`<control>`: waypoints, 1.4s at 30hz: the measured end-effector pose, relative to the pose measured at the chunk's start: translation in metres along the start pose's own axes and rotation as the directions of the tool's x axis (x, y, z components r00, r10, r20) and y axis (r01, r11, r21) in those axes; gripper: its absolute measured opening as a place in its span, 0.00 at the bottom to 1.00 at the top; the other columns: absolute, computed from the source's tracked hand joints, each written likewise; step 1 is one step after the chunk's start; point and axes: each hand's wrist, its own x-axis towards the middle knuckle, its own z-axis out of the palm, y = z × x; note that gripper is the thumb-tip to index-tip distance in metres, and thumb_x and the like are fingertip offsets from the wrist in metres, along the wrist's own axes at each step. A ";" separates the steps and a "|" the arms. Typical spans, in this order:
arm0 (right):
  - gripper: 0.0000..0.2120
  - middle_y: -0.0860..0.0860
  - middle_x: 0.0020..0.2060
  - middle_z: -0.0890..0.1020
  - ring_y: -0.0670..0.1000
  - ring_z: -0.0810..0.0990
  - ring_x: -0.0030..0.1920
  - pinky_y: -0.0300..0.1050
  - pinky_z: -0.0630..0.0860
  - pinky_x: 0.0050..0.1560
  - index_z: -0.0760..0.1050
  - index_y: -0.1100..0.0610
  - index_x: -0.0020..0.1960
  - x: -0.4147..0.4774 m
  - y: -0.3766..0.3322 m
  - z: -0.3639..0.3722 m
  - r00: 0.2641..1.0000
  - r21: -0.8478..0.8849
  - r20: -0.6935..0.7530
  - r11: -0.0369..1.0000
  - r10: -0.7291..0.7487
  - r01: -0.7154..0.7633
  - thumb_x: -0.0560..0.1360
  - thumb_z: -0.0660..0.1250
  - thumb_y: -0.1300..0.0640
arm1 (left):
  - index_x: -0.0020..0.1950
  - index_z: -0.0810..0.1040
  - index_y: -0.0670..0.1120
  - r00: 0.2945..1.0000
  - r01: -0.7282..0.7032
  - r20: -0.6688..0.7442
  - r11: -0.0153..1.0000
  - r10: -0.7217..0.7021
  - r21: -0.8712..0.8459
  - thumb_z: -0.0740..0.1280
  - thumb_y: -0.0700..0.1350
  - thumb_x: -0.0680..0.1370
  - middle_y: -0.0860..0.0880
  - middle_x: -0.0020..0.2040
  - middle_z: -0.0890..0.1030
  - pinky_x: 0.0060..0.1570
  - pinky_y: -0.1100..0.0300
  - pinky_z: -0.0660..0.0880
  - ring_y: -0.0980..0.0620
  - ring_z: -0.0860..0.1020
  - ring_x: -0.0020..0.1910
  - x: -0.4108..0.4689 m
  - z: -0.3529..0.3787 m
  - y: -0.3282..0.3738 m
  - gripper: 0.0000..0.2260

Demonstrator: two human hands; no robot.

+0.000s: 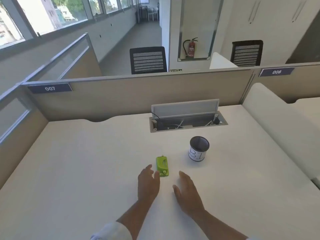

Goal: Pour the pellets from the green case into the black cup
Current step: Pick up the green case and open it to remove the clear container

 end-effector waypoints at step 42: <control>0.24 0.64 0.60 0.82 0.63 0.81 0.55 0.52 0.78 0.42 0.79 0.61 0.70 -0.051 -0.044 -0.034 0.750 0.762 0.646 -0.158 0.139 -0.628 0.86 0.56 0.46 | 0.47 0.90 0.48 0.919 0.323 0.350 0.859 -0.183 -0.397 0.74 0.35 0.80 0.47 0.38 0.92 0.35 0.59 0.85 0.52 0.90 0.36 -0.115 -0.042 0.030 0.09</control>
